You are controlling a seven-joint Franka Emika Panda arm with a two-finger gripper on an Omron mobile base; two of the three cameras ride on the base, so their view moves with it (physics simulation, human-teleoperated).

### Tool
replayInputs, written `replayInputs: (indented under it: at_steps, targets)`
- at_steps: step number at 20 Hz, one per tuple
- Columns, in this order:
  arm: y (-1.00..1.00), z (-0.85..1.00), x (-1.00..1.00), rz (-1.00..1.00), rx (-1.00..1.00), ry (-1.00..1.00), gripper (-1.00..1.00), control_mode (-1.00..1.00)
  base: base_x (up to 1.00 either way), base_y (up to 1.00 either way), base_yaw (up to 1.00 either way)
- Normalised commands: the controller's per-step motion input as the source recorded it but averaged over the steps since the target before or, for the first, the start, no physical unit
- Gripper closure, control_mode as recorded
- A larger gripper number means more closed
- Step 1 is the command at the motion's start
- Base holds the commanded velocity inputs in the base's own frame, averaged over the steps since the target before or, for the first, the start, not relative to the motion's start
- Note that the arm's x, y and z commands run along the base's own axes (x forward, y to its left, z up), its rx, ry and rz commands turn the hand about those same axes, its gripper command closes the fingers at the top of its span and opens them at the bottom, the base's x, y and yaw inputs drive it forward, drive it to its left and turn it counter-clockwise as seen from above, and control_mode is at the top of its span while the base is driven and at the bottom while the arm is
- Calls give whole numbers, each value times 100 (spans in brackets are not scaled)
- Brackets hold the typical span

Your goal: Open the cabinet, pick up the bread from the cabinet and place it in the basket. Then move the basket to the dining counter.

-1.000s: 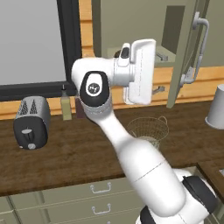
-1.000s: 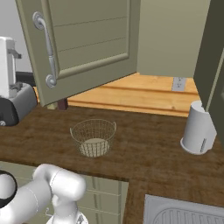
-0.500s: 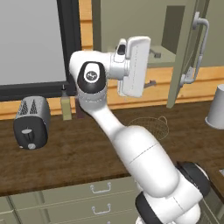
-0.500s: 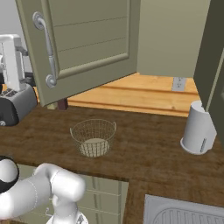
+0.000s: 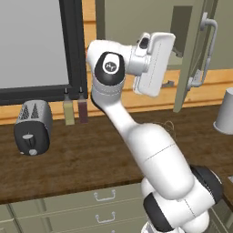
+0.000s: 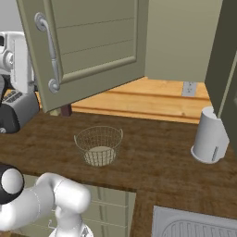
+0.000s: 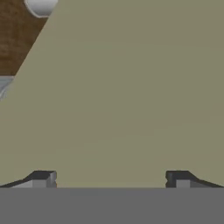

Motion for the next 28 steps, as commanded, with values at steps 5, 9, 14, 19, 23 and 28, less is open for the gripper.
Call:
replayInputs:
  at_steps: [5,9,14,19,23,28]
  targets:
    - [-99,0,-51,11,2,0,-100,-100,0,0,0]
    - [-100,-2,-32,11,10,0,-100,-100,0,0,0]
    - [-100,-2,-1,10,28,3,-100,-100,0,0,0]
    - [-76,-4,0,4,32,2,-100,-100,0,0,0]
    - [-3,-5,1,-1,15,0,-100,-100,0,0,0]
    - [62,0,0,4,12,-1,-100,-100,0,0,0]
